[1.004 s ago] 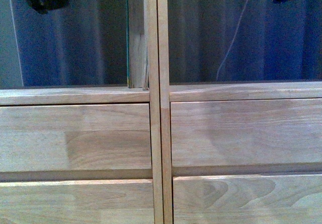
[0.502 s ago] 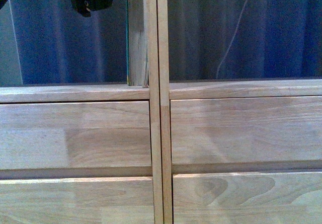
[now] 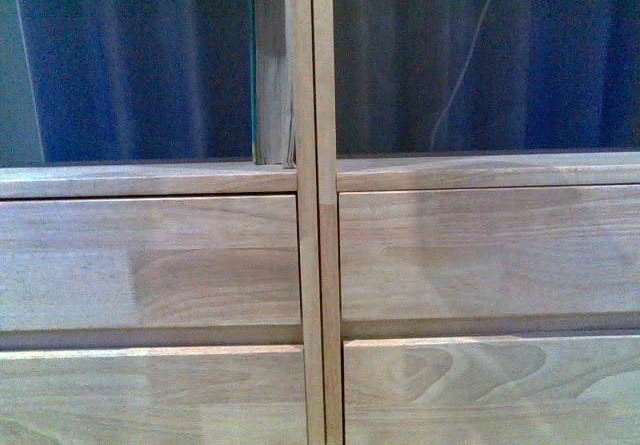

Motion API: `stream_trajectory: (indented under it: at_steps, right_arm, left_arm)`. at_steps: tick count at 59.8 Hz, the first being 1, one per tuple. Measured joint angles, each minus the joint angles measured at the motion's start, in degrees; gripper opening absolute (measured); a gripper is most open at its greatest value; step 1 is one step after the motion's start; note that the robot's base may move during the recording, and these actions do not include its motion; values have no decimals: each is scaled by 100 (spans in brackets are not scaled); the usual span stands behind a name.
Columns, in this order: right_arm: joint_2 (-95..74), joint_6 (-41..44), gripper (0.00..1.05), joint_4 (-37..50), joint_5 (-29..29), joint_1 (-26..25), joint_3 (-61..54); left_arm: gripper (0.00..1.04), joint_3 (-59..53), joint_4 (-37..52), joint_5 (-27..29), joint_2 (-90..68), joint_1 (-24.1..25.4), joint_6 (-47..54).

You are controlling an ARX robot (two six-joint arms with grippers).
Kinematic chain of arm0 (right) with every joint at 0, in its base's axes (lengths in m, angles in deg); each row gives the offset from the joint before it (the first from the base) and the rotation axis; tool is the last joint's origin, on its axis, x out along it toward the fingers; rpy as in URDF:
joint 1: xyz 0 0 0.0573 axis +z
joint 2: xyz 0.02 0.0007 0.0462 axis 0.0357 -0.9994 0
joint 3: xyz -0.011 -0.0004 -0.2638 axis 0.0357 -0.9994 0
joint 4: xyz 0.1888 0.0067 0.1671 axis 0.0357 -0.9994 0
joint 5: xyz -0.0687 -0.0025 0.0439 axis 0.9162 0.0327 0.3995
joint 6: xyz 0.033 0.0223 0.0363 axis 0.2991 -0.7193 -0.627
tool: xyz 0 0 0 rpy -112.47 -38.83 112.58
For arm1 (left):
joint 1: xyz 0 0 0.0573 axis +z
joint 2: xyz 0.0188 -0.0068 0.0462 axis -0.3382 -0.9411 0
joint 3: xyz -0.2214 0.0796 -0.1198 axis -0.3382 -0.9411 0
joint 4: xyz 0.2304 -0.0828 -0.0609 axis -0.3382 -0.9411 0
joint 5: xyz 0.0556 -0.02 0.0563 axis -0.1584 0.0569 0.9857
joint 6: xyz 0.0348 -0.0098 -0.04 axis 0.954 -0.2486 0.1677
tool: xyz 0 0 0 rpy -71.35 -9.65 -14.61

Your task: Organize books on shelf

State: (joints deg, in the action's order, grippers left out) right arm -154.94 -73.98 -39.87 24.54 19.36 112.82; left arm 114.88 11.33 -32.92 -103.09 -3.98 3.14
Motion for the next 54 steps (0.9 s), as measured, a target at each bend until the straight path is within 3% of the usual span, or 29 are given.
stream_trajectory:
  at_steps: [54]
  right_arm:
    - [63,81,7,24,-243,138,129]
  left_arm:
    - [7,-214,85,-662,809,715,-455]
